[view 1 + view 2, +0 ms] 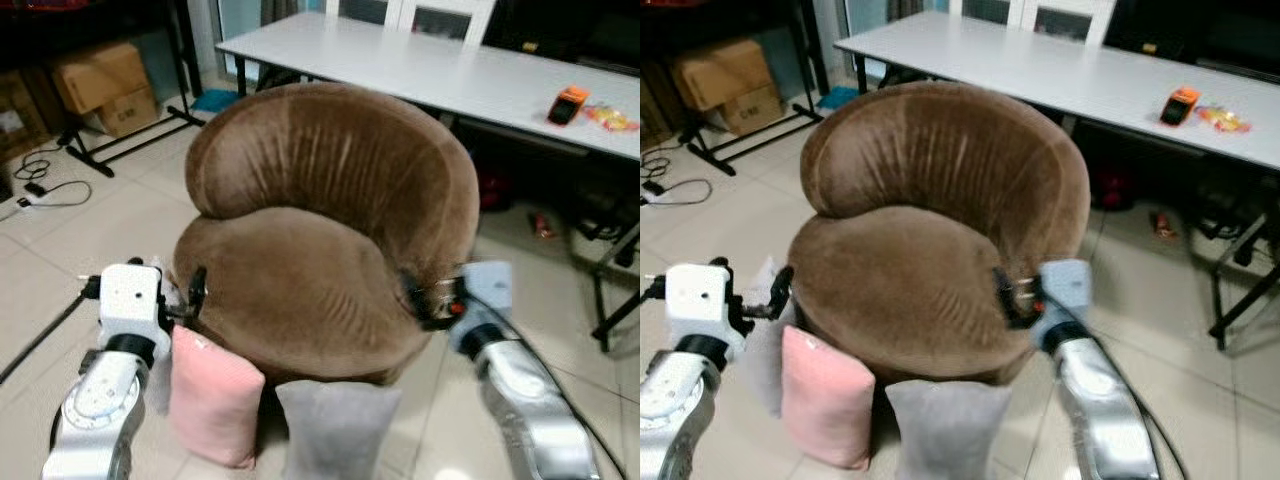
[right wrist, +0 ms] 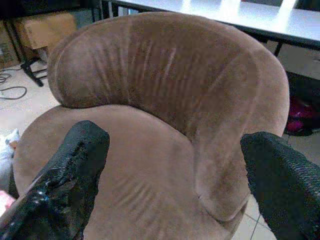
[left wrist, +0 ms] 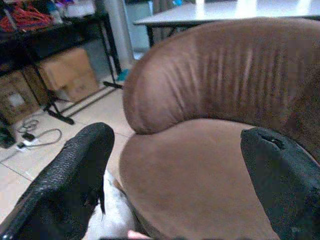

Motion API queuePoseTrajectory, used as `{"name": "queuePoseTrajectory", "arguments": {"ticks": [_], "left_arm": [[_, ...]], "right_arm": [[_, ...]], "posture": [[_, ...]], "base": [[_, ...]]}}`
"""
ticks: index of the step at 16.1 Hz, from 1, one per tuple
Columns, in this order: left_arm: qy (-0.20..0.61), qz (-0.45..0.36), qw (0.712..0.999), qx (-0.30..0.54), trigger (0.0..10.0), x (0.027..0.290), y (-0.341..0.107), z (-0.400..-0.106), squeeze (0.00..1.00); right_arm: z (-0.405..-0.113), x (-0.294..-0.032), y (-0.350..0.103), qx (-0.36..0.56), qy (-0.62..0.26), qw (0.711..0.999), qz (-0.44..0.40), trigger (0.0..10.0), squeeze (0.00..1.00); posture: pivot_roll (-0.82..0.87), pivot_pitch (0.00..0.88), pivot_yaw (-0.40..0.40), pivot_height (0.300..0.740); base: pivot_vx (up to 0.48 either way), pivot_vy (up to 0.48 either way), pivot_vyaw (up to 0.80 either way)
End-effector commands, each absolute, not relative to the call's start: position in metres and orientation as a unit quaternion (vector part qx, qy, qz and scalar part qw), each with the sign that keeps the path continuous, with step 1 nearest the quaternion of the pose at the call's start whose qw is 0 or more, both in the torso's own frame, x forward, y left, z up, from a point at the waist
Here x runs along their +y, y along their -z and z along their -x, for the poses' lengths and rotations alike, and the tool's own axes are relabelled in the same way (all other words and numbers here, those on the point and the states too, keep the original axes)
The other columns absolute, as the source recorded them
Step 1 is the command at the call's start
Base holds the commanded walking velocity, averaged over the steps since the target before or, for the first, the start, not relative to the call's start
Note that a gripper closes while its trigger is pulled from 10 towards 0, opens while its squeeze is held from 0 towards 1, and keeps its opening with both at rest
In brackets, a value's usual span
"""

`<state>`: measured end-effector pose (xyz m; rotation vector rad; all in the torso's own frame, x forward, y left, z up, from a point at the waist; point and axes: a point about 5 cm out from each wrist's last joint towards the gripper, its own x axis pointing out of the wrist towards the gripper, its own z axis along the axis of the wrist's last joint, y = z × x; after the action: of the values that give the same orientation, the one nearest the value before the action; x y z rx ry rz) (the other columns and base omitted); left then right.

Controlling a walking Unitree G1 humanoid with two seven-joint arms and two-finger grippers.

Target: Move the pillow to the sofa from floor

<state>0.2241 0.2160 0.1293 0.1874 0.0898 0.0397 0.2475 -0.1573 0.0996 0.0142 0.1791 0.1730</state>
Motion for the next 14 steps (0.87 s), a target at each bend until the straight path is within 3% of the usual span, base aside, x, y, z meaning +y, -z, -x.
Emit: {"name": "queuePoseTrajectory", "arguments": {"ticks": [1, 4, 14], "left_arm": [[-0.025, -0.095, 0.994, 0.049, 10.0, 0.220, -0.128, -0.224, 0.00], [-0.020, -0.105, 0.993, 0.047, 10.0, 0.217, -0.126, -0.228, 0.00], [-0.001, -0.134, 0.991, 0.012, 10.0, 0.211, -0.127, -0.228, 0.00]], "right_arm": [[-0.249, -0.154, -0.102, 0.081, -0.090, 0.993, -0.010, 10.0, 0.00], [-0.250, -0.156, -0.101, 0.084, -0.078, 0.993, -0.021, 10.0, 0.00], [-0.247, -0.163, -0.086, 0.139, -0.033, 0.989, -0.046, 10.0, 0.00]], "posture": [[0.06, 0.000, -0.028, 0.740], [0.06, 0.000, -0.032, 0.740], [0.05, 0.000, -0.027, 0.641]], "base": [[0.000, 0.000, 0.00], [0.000, 0.000, 0.00], [0.000, 0.000, 0.00]]}}
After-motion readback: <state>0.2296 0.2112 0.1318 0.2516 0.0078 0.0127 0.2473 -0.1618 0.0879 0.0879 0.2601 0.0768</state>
